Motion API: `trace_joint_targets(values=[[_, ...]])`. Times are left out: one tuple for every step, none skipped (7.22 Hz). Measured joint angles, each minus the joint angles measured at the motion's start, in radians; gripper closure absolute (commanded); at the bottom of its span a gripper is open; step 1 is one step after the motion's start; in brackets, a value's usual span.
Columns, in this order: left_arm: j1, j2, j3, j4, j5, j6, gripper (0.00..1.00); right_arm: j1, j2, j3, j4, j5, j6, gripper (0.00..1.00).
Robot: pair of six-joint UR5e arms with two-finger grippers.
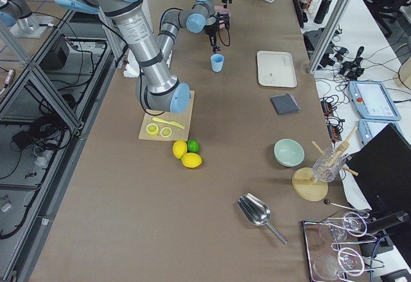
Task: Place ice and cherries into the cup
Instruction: 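Carry the cherries with the right gripper over the blue cup and release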
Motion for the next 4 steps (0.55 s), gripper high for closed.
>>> trace_joint_targets(values=[[-0.001,0.002,0.000,0.000,0.000,0.000,0.03,-0.003,0.015,-0.021,0.001,-0.008,0.000,1.00],[-0.001,0.004,0.001,0.000,0.000,0.000,0.03,-0.004,0.030,-0.039,0.002,-0.012,-0.001,1.00],[-0.003,0.007,0.001,0.000,0.000,0.000,0.03,-0.004,0.039,-0.051,0.002,-0.016,-0.001,0.62],[-0.004,0.007,0.001,0.000,0.000,0.000,0.03,-0.005,0.043,-0.065,0.003,-0.023,-0.002,0.36]])
